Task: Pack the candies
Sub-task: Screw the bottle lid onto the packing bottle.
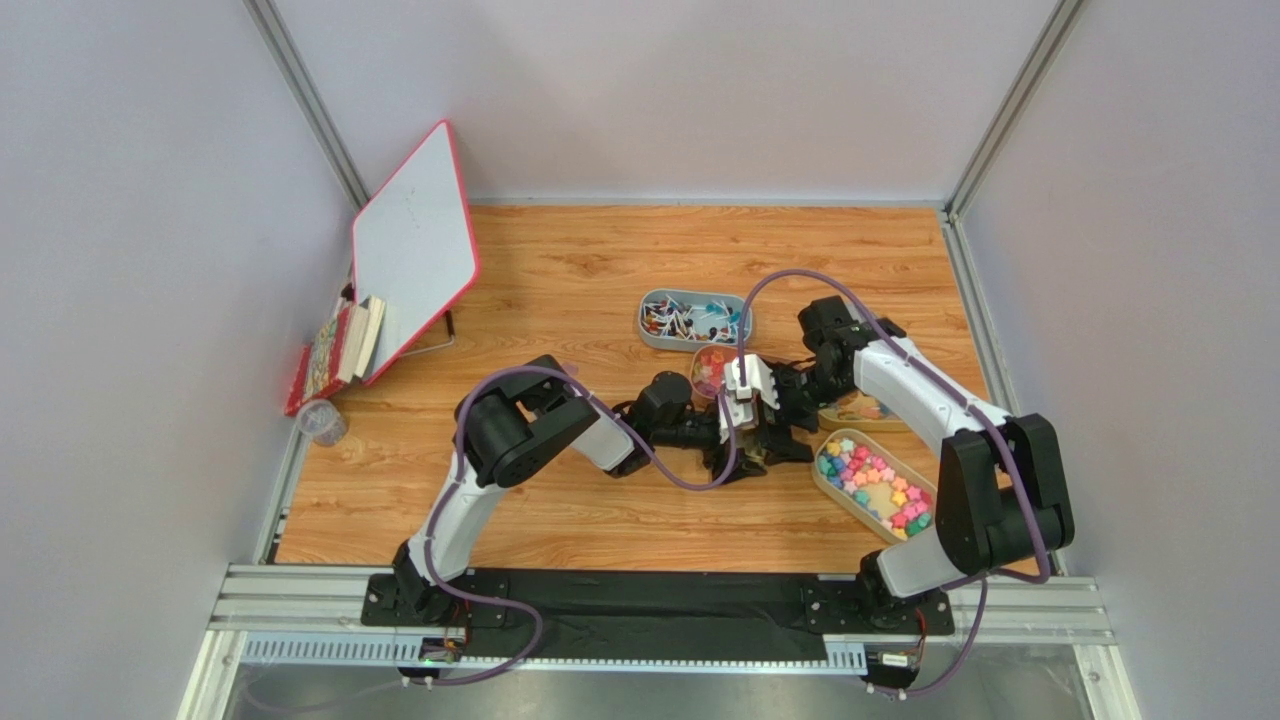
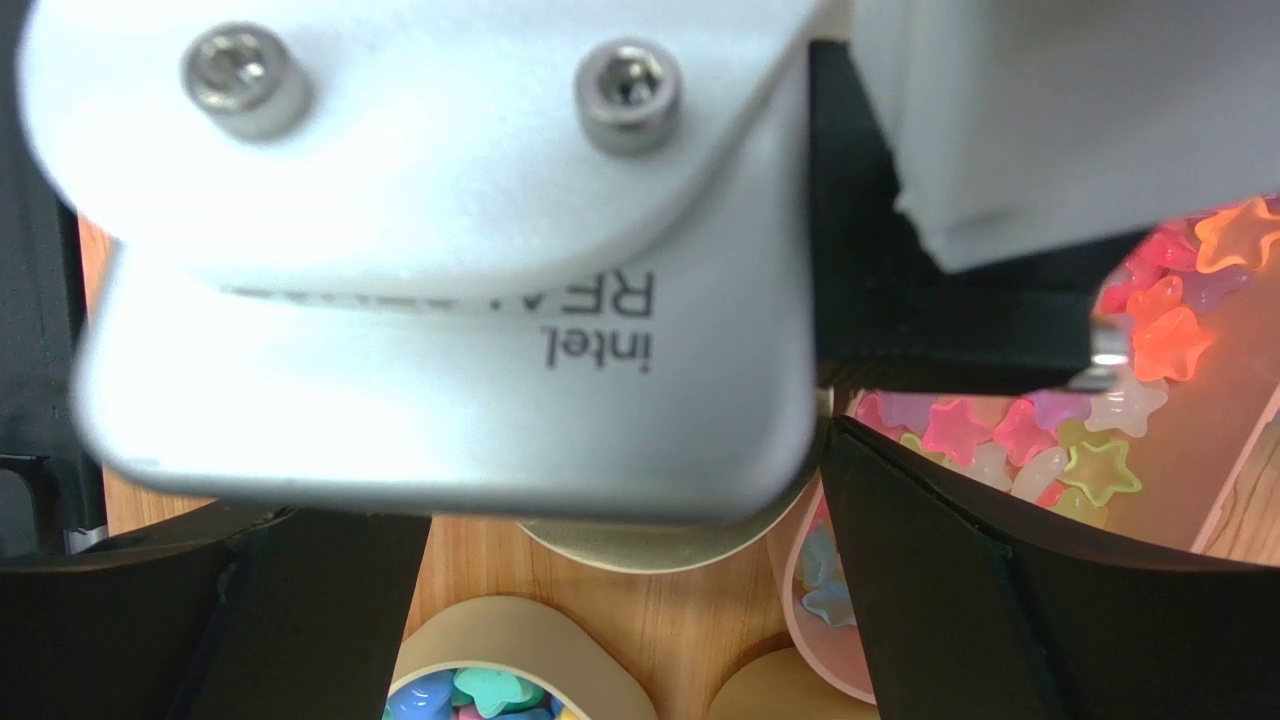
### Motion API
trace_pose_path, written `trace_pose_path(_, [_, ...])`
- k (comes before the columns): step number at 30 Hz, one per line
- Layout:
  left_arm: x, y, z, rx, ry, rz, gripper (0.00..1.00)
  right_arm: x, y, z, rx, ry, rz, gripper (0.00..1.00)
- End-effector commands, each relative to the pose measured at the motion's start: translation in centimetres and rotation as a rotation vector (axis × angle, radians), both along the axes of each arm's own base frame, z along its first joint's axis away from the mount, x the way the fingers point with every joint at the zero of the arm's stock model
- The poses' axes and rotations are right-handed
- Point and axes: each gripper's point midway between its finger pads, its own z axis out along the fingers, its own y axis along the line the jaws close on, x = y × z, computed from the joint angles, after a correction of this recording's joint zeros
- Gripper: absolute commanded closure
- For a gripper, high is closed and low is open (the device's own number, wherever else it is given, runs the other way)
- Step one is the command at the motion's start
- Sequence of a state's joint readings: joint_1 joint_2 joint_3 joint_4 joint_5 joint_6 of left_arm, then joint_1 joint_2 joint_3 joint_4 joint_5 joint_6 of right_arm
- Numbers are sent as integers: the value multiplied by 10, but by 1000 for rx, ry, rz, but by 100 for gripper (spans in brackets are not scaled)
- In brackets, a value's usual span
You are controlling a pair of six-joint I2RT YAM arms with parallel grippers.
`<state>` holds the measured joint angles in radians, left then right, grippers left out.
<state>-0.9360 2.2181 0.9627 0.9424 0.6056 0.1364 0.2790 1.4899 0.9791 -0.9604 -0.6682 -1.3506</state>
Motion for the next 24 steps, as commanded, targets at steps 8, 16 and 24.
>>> trace_pose_path(8, [-68, 118, -160, 613, 356, 58, 100, -21, 4, -13, -11, 34, -3, 14])
trace_pose_path(16, [-70, 120, -162, 618, 356, 55, 100, -40, -9, -31, -69, 105, -208, 18])
trace_pose_path(24, [-71, 120, -164, 625, 342, 48, 100, -45, -21, -34, -147, 183, -364, 21])
